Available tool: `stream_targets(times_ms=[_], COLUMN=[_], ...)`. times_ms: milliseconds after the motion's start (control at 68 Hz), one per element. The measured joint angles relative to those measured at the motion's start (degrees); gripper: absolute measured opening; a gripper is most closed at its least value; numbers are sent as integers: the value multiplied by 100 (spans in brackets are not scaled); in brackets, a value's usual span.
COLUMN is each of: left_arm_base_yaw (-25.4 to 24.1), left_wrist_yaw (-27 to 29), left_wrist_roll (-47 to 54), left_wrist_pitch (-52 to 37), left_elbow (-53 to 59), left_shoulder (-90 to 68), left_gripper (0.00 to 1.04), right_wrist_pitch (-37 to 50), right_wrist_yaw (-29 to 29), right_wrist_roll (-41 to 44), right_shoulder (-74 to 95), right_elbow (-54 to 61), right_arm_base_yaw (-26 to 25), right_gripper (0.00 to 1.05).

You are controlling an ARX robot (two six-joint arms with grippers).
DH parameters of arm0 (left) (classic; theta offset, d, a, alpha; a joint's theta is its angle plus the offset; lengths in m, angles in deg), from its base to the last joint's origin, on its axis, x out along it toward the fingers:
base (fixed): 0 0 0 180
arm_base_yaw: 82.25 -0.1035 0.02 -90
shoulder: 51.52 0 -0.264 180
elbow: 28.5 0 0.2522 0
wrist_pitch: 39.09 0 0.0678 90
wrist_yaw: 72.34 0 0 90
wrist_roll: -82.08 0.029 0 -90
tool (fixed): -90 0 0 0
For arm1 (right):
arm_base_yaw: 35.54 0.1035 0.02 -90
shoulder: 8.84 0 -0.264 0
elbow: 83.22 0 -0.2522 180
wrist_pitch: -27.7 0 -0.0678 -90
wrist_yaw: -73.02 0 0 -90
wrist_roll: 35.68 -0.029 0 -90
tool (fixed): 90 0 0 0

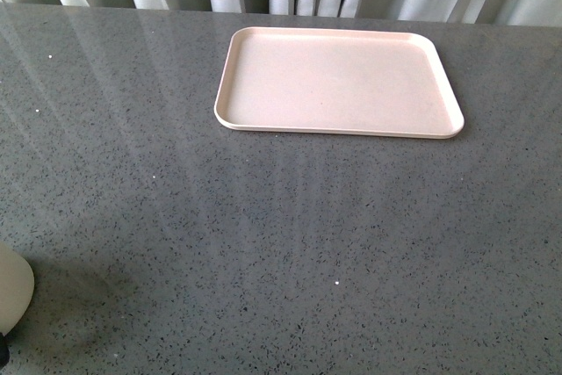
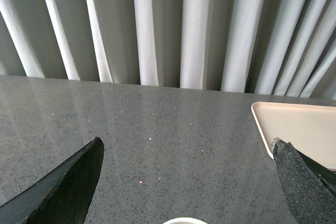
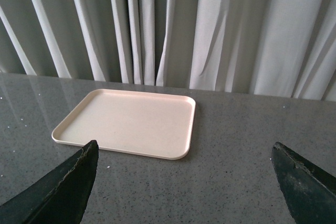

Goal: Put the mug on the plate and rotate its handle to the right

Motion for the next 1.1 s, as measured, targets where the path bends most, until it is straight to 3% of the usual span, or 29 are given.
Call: stream_targets(times_ms=[441, 515, 574, 662, 898, 1104], left_arm_base_yaw=[-2, -240, -354, -610, -2055, -2599], left_wrist_yaw=[-28, -890, -1154, -1458, -2129, -2245], left_wrist_roll=[0, 15, 92, 411, 2098, 3283], left_wrist_pitch=[13, 1388, 1958, 1945, 1961, 2068], left_elbow=[-7, -610, -1054, -1377, -2059, -2356], left_shoulder=[-9, -835, -1788, -2717, -4503, -5431], left_gripper=[95, 95, 95, 95, 95, 95], right_wrist_pitch=[0, 0, 0, 0, 0, 0], right_wrist_yaw=[0, 0, -7, 0, 0, 0], right_wrist_roll=[0, 2, 0, 0, 0, 0], right_shoulder=[0, 0, -2, -2, -2, -2], right_elbow=[0, 0, 0, 0, 0, 0], right_arm_base_yaw=[0, -2, 0, 0, 0, 0], right_gripper=[96, 96, 96, 96, 96, 96])
